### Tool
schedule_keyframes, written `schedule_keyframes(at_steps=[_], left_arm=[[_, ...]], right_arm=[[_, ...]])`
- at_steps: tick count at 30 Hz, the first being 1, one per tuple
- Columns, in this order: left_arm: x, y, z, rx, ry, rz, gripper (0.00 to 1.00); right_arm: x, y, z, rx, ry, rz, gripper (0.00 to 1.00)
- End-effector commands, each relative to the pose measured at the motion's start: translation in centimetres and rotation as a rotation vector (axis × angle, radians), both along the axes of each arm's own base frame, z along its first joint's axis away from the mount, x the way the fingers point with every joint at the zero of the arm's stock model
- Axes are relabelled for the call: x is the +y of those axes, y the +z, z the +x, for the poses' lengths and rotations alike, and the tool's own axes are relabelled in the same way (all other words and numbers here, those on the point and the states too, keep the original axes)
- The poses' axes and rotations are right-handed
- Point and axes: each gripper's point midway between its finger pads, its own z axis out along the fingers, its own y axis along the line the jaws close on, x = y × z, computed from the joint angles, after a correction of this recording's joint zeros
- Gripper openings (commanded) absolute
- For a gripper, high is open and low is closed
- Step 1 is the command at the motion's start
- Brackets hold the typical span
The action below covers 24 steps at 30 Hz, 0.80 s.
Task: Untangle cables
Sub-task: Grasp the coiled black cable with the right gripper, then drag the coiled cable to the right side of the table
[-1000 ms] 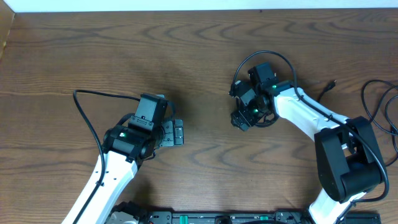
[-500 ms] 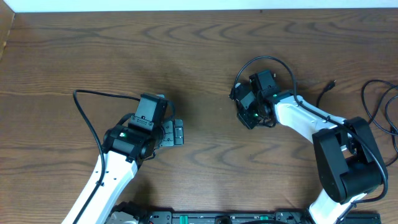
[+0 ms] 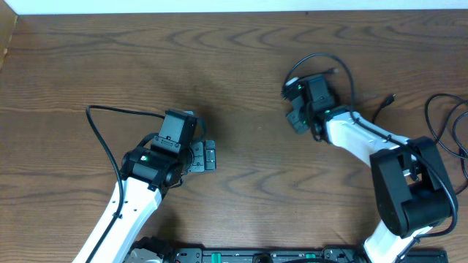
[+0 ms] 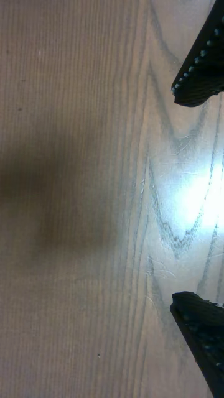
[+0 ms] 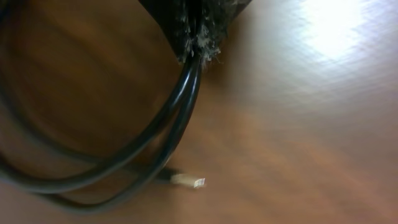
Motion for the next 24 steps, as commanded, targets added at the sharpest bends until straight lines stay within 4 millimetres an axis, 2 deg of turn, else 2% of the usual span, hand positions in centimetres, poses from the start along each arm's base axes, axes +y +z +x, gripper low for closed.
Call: schedule_keyframes(at_steps=[1,6,11,16,24], left_arm=[[0.2,0.9,0.5,-0.028,0.014,0.000,1.00],[0.2,0.9,0.5,-0.028,0.014,0.000,1.00],[0.2,0.9,0.5,-0.028,0.014,0.000,1.00],[0.2,0.9,0.5,-0.028,0.014,0.000,0.99],[0.2,0.9,0.5,-0.028,0.014,0.000,1.00]], right_arm=[[-4.7,3.4,3.9,-0.114,-0.209,-0.051,0.01],[-10.9,8.9,8.6,-0.241,-0.393,0.010,0.01],[-17.9,13.4,10.8,-0.343,-0.566,0.052,0.01],[-24.4,15.4,10.8,-0.396,-0.689,0.044,0.01],[-34.2,15.7,7.8,-0.419,-0.902,0.034,0.01]])
